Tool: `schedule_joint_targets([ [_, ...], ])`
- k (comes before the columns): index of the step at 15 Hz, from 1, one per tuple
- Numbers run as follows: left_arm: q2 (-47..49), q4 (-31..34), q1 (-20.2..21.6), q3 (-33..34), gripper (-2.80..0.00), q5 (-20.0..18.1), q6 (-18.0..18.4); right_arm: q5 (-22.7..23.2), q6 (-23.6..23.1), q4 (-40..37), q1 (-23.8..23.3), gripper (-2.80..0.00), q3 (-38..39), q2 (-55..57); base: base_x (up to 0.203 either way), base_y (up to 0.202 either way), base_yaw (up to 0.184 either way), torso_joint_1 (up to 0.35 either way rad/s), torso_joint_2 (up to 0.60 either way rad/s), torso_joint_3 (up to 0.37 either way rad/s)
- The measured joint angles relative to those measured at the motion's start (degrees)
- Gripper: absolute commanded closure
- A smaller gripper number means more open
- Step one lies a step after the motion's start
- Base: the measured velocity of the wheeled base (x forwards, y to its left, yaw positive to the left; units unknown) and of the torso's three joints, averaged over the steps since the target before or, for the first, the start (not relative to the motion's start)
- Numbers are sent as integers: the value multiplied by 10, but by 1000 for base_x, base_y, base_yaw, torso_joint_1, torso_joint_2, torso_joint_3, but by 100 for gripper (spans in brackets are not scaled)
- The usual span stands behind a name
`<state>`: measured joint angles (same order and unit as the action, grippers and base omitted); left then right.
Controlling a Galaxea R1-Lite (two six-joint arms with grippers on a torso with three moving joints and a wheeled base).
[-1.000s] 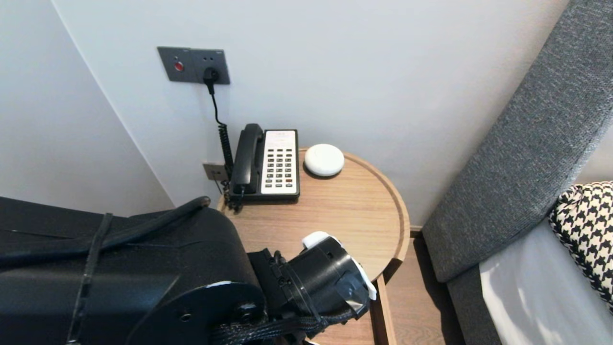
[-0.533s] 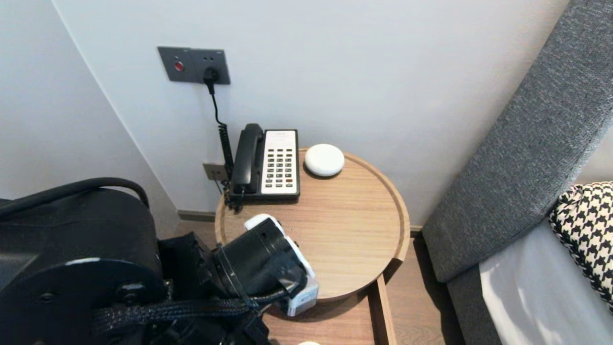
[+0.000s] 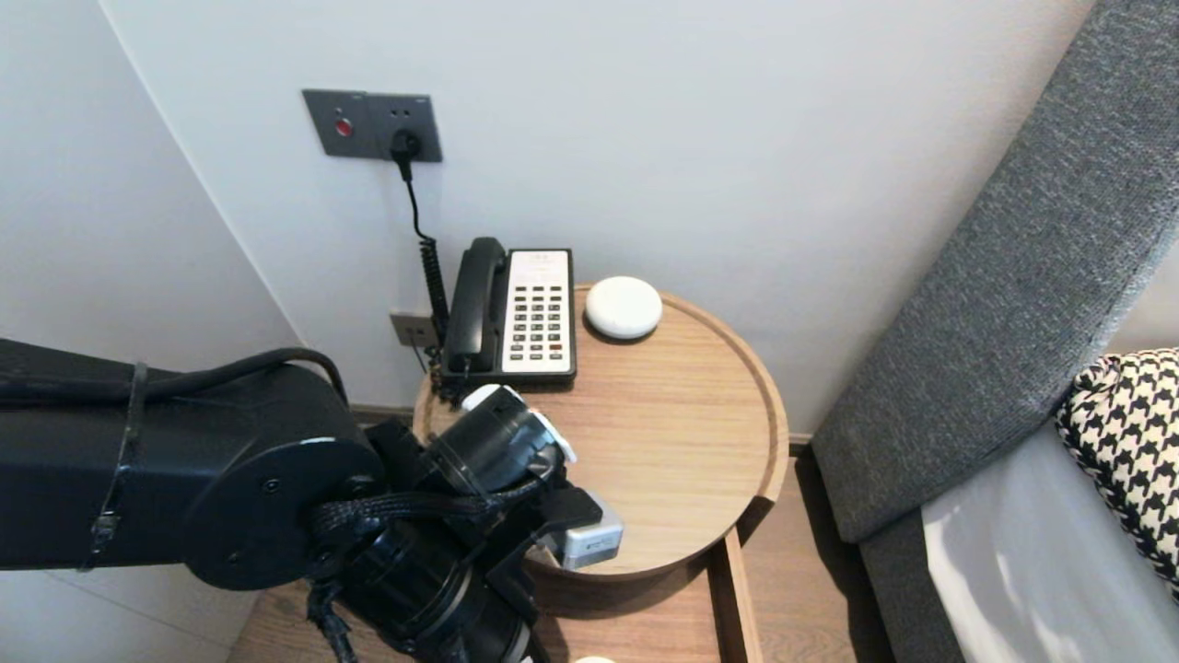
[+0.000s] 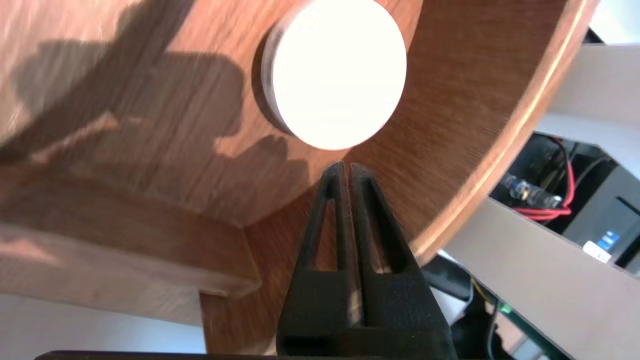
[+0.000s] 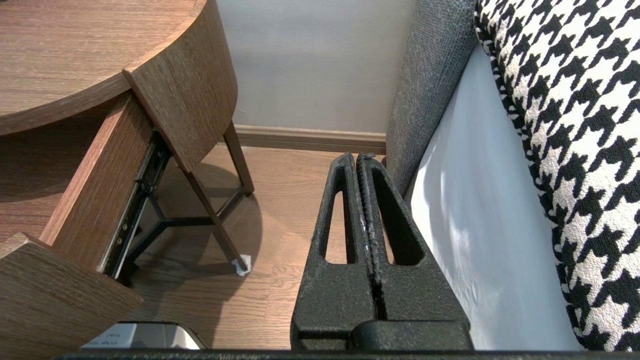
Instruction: Take the remote control out of the drawer one by one and place them on the table
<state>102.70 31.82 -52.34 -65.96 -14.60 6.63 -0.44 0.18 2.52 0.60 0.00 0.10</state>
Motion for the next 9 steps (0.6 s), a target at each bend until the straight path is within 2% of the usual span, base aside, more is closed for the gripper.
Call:
schedule_joint_targets([
  [3, 17, 23, -18, -27, -280, 15, 15, 0, 0, 0, 0, 0, 0, 0, 0, 0, 0, 0, 0, 0],
  [6, 39, 58, -42, -66, -280, 46, 14, 0, 0, 0, 0, 0, 0, 0, 0, 0, 0, 0, 0, 0],
  [8, 61, 91, -66, -98, -280, 60, -2, 0, 0, 0, 0, 0, 0, 0, 0, 0, 0, 0, 0, 0],
  [9, 75, 105, -79, -115, -280, 71, -21, 0, 0, 0, 0, 0, 0, 0, 0, 0, 0, 0, 0, 0],
])
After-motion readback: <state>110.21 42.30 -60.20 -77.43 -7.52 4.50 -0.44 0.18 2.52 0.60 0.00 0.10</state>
